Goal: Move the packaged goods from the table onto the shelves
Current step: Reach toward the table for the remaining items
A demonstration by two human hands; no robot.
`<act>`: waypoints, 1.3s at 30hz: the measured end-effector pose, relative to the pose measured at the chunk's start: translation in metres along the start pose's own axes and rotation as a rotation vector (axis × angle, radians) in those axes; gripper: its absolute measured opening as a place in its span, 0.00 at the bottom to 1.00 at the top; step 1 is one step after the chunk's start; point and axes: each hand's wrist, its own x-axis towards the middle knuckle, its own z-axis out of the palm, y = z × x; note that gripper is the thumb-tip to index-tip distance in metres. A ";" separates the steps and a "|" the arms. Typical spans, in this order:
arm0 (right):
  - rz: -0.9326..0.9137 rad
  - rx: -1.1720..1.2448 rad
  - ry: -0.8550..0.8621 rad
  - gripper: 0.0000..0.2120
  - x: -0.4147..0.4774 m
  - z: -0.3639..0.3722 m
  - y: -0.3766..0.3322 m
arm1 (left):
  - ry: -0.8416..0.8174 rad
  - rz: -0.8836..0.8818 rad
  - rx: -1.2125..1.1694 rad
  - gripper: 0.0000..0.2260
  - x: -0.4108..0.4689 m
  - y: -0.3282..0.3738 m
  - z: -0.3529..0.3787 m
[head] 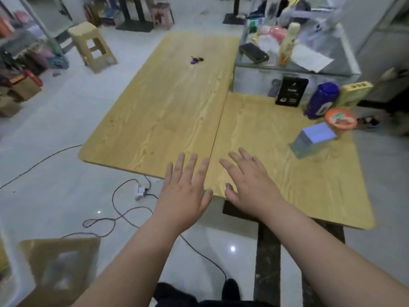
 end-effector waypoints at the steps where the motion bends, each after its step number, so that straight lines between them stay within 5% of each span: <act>1: 0.043 0.004 0.006 0.29 -0.002 -0.002 0.014 | -0.006 0.030 -0.002 0.31 0.012 0.009 0.003; 19: 0.642 -0.068 0.033 0.28 -0.008 -0.033 0.149 | -0.168 0.496 -0.026 0.38 0.219 0.090 0.031; 30: 0.690 0.011 0.001 0.25 -0.008 -0.029 0.318 | -0.349 0.326 -0.079 0.34 0.309 0.184 0.087; 34: 0.703 0.057 -0.037 0.27 0.000 -0.028 0.390 | -0.288 0.287 -0.132 0.37 0.338 0.218 0.108; 39: 0.799 0.148 -0.062 0.38 0.003 -0.014 0.460 | -0.387 0.221 -0.185 0.41 0.365 0.255 0.135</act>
